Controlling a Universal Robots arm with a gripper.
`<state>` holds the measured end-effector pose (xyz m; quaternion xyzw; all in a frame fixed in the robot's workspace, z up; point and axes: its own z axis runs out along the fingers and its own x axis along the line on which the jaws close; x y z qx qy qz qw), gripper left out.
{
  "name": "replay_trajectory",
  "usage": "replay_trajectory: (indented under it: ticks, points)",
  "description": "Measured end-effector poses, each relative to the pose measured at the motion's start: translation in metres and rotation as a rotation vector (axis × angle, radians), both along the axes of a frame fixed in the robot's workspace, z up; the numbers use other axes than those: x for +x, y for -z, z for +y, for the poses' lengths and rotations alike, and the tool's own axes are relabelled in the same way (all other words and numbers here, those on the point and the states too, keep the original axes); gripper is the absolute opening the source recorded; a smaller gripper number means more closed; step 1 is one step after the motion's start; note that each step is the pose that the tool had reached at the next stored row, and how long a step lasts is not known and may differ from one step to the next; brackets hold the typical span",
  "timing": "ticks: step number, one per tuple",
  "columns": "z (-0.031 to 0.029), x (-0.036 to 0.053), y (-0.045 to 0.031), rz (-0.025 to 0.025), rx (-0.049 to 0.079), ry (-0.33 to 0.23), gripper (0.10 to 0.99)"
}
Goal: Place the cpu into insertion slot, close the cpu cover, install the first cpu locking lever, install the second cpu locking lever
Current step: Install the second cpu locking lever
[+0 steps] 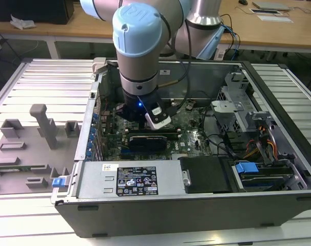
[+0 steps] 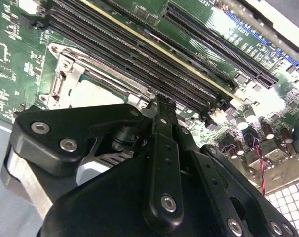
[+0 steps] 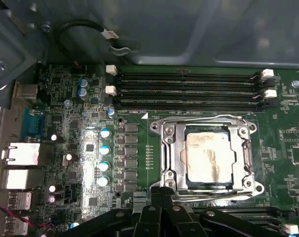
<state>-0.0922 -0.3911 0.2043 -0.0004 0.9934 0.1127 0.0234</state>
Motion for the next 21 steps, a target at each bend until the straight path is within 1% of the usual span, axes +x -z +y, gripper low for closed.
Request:
replay_trajectory:
  ticks: [3, 4, 10, 14, 16, 19, 21]
  points:
    - [0.0000, -0.0004, 0.0024, 0.0000, 0.008, 0.000, 0.106]
    - [0.0000, -0.0004, 0.0029, 0.0001, 0.009, 0.000, 0.106]
    - [0.0006, -0.0010, 0.0061, 0.0000, 0.011, 0.000, 0.106]
    - [0.0006, -0.0015, 0.0078, 0.0003, 0.011, 0.000, 0.106]
    - [0.0007, -0.0015, 0.0079, 0.0005, 0.007, 0.000, 0.106]
    - [0.0009, -0.0015, 0.0080, 0.0022, -0.006, 0.000, 0.106]
    - [0.0007, -0.0015, 0.0077, 0.0025, -0.009, 0.000, 0.106]
